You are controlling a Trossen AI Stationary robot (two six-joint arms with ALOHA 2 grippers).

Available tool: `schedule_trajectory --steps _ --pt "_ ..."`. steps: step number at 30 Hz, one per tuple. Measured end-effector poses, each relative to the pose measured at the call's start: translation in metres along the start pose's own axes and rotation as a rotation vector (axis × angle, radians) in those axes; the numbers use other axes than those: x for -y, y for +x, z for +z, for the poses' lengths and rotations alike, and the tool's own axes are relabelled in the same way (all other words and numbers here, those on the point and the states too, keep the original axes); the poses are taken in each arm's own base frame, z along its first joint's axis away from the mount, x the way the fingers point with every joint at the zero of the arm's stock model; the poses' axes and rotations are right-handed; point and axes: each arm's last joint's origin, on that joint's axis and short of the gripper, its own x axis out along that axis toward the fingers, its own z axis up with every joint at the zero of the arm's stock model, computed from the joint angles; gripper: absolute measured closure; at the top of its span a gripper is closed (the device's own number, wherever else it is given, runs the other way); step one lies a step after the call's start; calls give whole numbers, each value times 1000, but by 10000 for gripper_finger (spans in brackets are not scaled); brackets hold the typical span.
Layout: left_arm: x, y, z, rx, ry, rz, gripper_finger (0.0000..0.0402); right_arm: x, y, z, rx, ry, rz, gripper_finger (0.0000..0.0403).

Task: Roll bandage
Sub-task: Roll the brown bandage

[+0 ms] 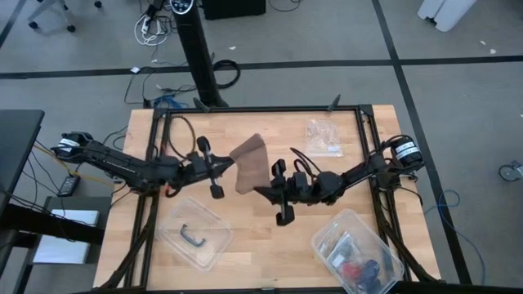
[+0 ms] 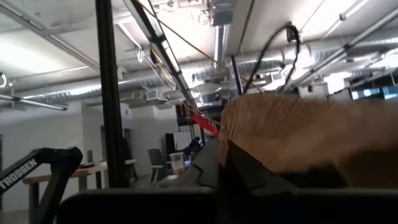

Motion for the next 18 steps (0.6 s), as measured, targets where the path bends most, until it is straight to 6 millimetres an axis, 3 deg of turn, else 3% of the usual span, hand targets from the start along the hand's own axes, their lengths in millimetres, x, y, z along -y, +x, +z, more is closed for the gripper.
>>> schedule_trajectory --steps 6,18 --pt "4 -1 -16 -141 54 -64 401 -4 11 5 2 -16 -1 400" --pt "29 -8 -31 -231 56 -388 401 15 33 7 -70 -41 -60 401"
